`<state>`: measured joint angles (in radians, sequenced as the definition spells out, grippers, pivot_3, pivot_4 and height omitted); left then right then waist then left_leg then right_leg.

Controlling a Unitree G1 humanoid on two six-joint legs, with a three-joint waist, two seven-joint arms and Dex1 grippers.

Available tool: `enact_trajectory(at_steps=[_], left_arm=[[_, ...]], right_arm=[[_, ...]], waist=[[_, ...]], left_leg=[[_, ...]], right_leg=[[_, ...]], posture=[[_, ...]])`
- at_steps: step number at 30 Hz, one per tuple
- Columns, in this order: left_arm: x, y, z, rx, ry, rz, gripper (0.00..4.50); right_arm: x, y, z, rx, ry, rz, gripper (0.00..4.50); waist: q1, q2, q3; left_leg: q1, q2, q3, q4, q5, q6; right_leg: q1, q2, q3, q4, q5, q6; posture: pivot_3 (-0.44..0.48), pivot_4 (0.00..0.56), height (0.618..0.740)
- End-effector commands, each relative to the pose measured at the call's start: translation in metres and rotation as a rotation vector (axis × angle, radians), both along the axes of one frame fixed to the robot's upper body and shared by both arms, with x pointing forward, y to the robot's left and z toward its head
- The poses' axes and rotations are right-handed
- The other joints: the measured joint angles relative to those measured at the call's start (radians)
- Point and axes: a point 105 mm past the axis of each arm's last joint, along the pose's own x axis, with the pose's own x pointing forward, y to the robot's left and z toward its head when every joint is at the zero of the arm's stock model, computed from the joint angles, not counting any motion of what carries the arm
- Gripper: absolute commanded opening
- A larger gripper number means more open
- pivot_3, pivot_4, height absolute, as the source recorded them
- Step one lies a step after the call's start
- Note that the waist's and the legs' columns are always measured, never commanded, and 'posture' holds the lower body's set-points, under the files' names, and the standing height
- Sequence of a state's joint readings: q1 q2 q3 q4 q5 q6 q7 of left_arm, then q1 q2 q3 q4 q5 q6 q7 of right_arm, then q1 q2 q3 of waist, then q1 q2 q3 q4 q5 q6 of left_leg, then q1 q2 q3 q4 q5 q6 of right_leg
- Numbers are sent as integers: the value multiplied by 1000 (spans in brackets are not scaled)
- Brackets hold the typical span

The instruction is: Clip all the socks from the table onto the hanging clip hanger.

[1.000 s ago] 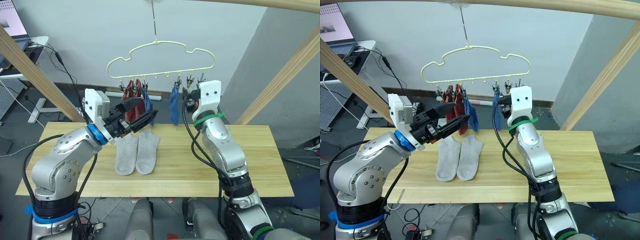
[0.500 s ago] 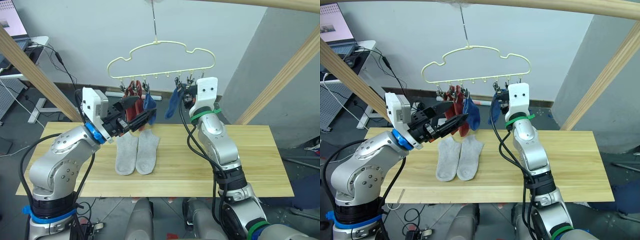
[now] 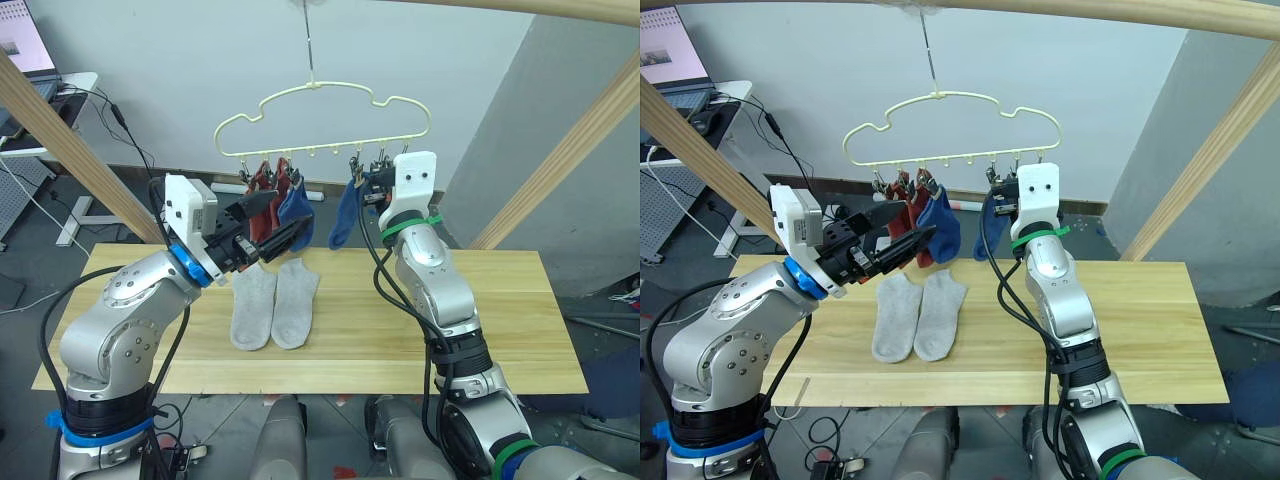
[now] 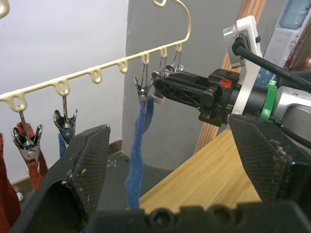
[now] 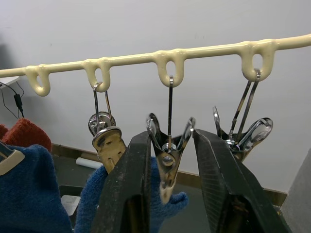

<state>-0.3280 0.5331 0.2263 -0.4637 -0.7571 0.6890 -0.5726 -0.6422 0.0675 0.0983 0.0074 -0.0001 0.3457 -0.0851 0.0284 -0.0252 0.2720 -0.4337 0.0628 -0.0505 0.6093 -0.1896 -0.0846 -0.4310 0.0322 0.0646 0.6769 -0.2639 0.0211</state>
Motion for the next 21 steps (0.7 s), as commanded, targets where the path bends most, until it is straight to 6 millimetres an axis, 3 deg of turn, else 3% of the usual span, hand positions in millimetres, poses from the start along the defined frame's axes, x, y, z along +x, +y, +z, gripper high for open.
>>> enact_trajectory(at_steps=[1,21], left_arm=[[-3,-2,9,8,-48,-4,4287],[-9,-5,18,-41,-50,-41,4287]], right_arm=[[-2,2,16,16,-59,3,1293],[2,9,22,29,-74,15,1293]], waist=[[0,0,0],[2,0,0]], left_leg=[[0,0,0,0,0,0],[0,0,0,0,0,0]], right_leg=[[0,0,0,0,0,0],[0,0,0,1,0,0]], posture=[[244,253,740],[257,259,740]])
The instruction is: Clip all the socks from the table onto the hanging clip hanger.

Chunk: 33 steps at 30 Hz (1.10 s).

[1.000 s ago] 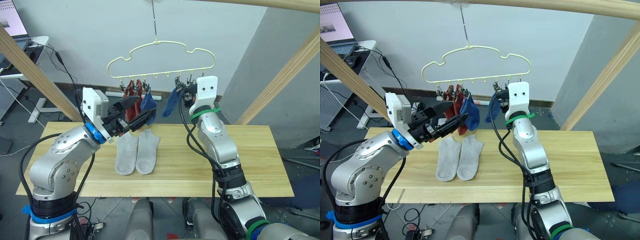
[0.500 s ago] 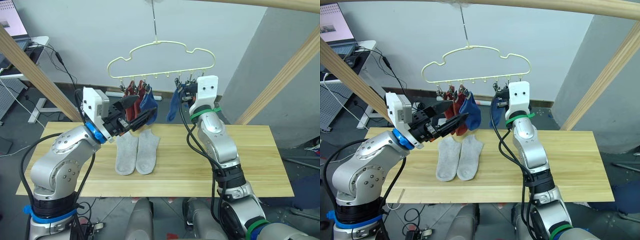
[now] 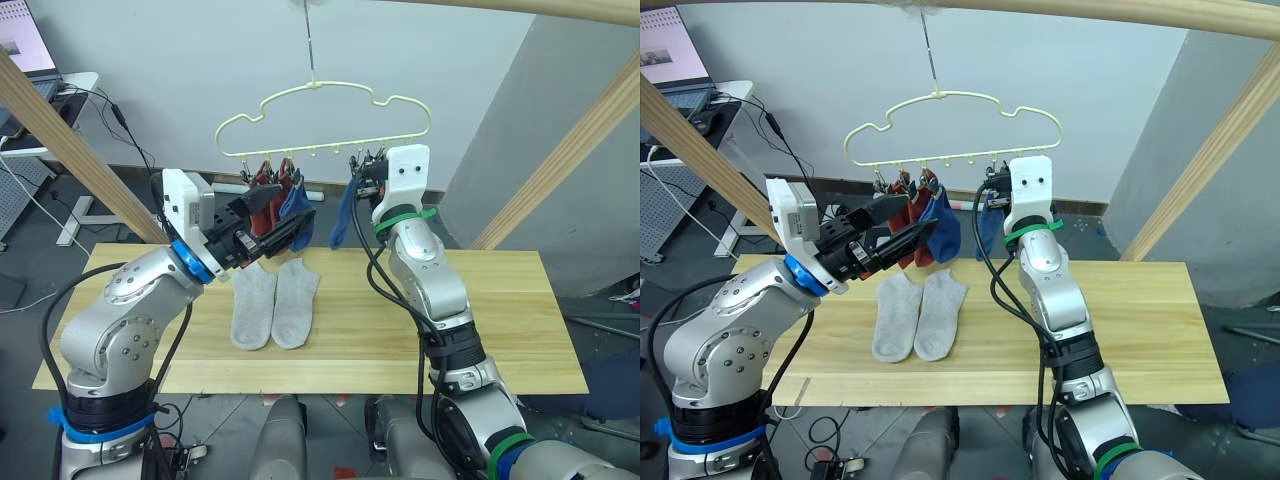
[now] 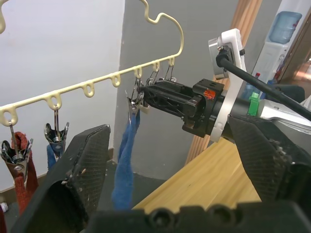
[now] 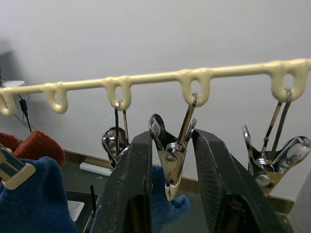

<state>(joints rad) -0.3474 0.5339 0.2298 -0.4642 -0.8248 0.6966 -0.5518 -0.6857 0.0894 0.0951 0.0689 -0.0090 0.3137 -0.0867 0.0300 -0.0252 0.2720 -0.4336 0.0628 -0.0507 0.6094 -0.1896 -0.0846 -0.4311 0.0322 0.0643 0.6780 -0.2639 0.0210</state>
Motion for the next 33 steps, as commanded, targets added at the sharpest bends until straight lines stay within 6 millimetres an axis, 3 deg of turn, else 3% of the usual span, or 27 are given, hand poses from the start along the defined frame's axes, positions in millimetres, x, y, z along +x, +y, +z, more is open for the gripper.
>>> enact_trajectory(at_steps=[1,16,19,21,33], left_arm=[[-7,-1,10,4,-48,-8,4287],[-5,-1,7,12,-44,-3,4287],[-5,-1,7,13,-44,-1,4287],[-5,-1,7,14,-44,1,4287],[-5,0,6,19,-46,9,4287]], right_arm=[[-3,-2,17,23,-64,-5,1293],[-3,-1,17,25,-61,5,1293],[-2,-2,17,22,-60,-1,1899],[-2,-3,17,21,-59,-5,2569],[-3,7,20,25,-63,28,2569]], waist=[[0,0,0],[2,0,0],[2,0,0],[2,0,0],[2,0,0]], left_leg=[[0,0,0,0,0,0],[0,0,0,0,0,0],[0,0,0,0,0,0],[0,0,0,0,0,0],[0,0,0,0,0,0]], right_leg=[[0,0,0,0,0,0],[0,0,0,0,0,0],[0,0,0,0,0,0],[0,0,0,0,0,0],[0,0,0,0,0,0]], posture=[[257,259,740],[255,262,740],[253,264,740],[253,264,740],[258,265,740]])
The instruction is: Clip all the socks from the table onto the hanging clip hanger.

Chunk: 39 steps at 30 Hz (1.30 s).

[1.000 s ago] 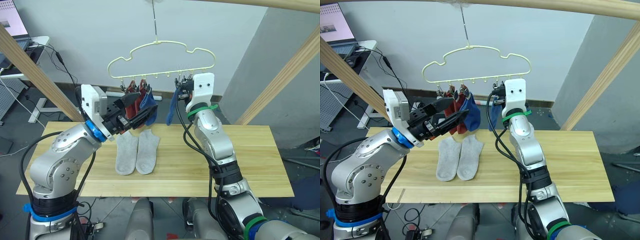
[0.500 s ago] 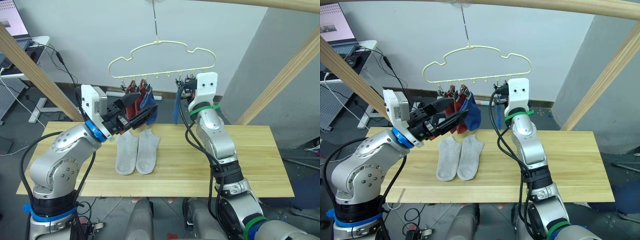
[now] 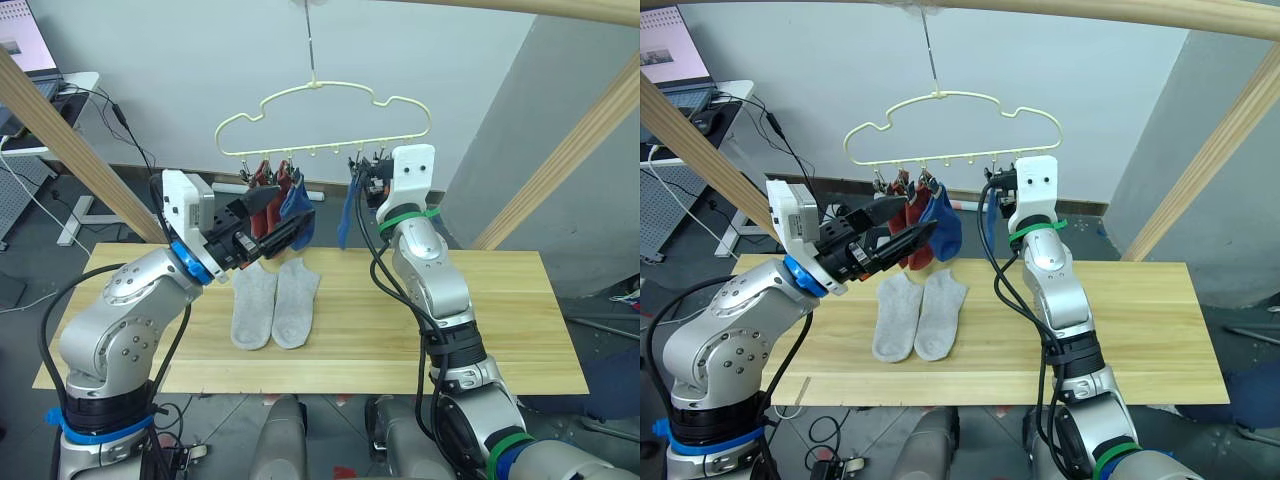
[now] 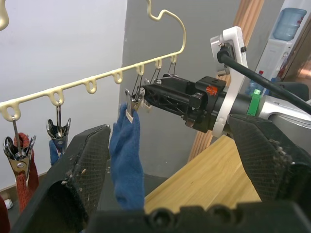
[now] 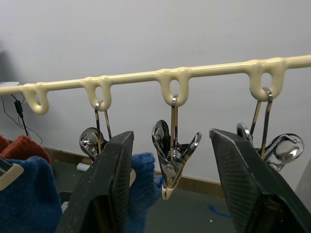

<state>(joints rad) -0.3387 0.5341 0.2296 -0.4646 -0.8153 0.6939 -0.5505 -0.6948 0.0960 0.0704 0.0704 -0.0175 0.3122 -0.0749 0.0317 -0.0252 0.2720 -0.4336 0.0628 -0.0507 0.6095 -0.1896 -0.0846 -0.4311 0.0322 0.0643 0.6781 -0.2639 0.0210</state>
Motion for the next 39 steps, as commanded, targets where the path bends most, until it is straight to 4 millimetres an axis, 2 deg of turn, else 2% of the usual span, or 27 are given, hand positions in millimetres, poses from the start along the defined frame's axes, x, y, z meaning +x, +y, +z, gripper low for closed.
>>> enact_trajectory(at_steps=[1,8,23,39], left_arm=[[-5,-2,9,14,-50,-2,4287],[-6,-2,7,17,-49,-3,4287],[-7,-3,7,22,-50,-9,4287],[-8,-4,7,23,-52,-14,4287]], right_arm=[[-6,14,16,10,-57,52,2569],[-9,25,12,18,-35,103,2569],[-6,28,6,20,-4,124,2569],[-6,24,8,35,-11,112,2569]], waist=[[0,0,0],[1,0,0],[1,0,0],[1,0,0]], left_leg=[[0,0,0,0,0,0],[0,0,0,0,0,0],[0,0,0,0,0,0],[0,0,0,0,0,0]], right_leg=[[0,0,0,0,0,0],[0,0,0,0,0,0],[0,0,0,0,0,0],[0,0,0,0,0,0]], posture=[[258,265,740],[259,264,740],[265,262,740],[267,250,740]])
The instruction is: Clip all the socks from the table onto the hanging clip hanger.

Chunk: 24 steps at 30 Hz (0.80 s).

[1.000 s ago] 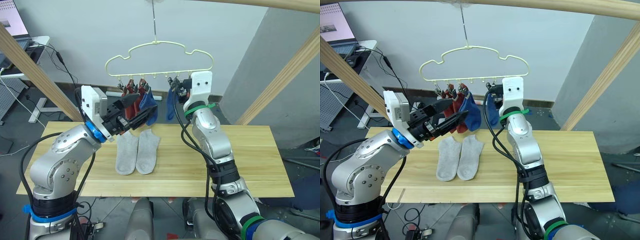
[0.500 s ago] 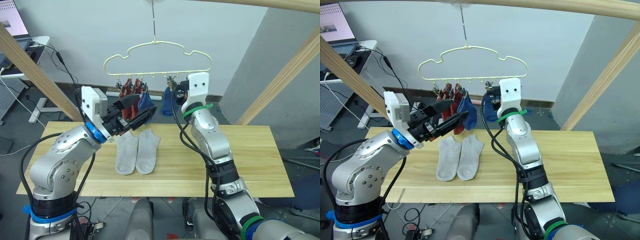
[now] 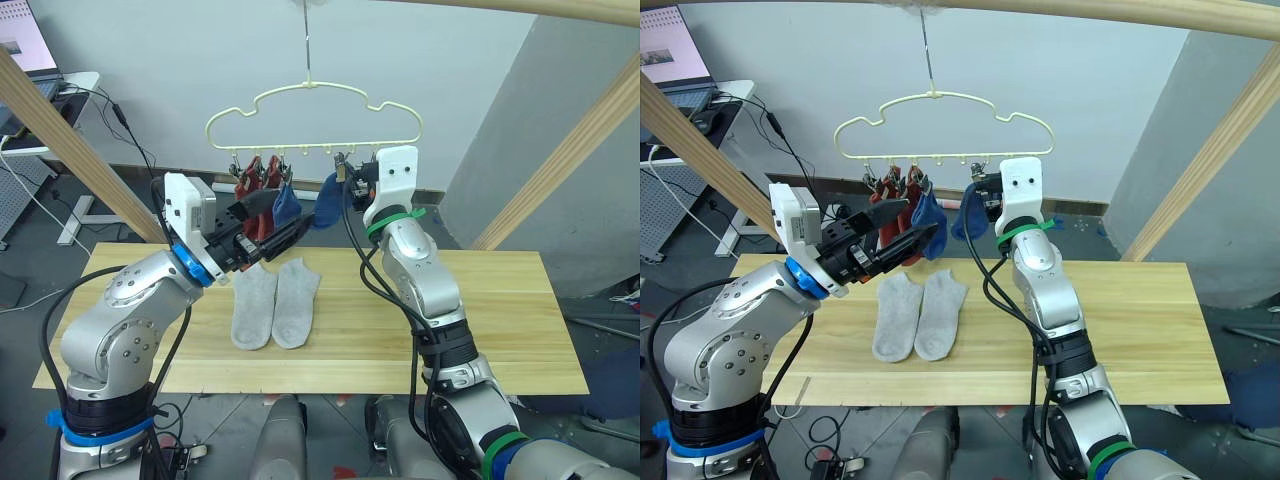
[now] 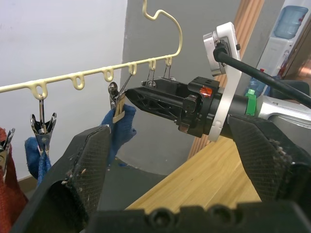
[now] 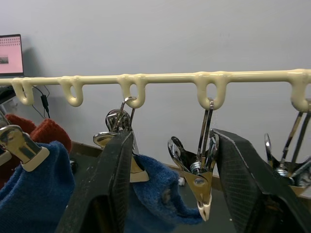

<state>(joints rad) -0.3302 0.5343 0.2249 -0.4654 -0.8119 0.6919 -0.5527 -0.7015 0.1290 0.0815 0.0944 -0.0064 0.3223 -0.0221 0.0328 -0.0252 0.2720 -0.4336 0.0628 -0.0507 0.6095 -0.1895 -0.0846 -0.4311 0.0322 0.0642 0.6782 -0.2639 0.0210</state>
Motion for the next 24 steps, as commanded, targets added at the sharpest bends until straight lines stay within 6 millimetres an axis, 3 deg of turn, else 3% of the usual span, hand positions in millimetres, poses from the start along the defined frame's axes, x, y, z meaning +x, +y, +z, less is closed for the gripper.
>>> enact_trajectory(at_steps=[1,2,8,11,16,17,20,24], left_arm=[[-7,-3,10,20,-59,-12,4287],[-8,-3,10,20,-59,-12,4287],[-8,-4,8,18,-55,-12,4287],[-9,-6,7,15,-52,-13,4287],[-7,-6,-2,33,-21,7,4287],[-4,-5,-8,51,2,23,4287],[8,-3,-55,205,130,116,4287],[21,-7,-107,280,238,180,4287]], right_arm=[[-4,6,13,34,-39,26,2569],[-4,6,13,34,-39,27,2569],[-4,4,13,33,-39,24,711],[-3,2,12,31,-39,20,67],[-3,-7,9,28,-25,14,65],[-3,-9,8,25,-17,19,65],[-3,-15,0,-31,23,64,65],[-9,-24,-6,-86,62,132,65]], waist=[[0,0,0],[0,0,0],[0,0,0],[0,0,0],[1,0,0],[2,0,0],[3,0,0],[7,0,0]], left_leg=[[0,0,0,0,0,0],[0,0,0,0,0,0],[0,0,0,0,0,0],[0,0,0,0,0,0],[0,0,0,0,0,0],[0,0,0,0,0,0],[0,0,0,0,0,0],[1,0,1,0,0,0]], right_leg=[[0,0,0,0,0,0],[0,0,0,0,0,0],[0,0,0,0,0,0],[0,0,0,0,0,0],[0,0,0,0,0,0],[0,0,0,0,0,0],[0,0,0,0,0,0],[0,0,1,0,0,0]], posture=[[267,250,740],[267,251,740],[267,253,740],[267,253,740],[261,261,740],[258,263,740],[250,266,740],[224,271,740]])
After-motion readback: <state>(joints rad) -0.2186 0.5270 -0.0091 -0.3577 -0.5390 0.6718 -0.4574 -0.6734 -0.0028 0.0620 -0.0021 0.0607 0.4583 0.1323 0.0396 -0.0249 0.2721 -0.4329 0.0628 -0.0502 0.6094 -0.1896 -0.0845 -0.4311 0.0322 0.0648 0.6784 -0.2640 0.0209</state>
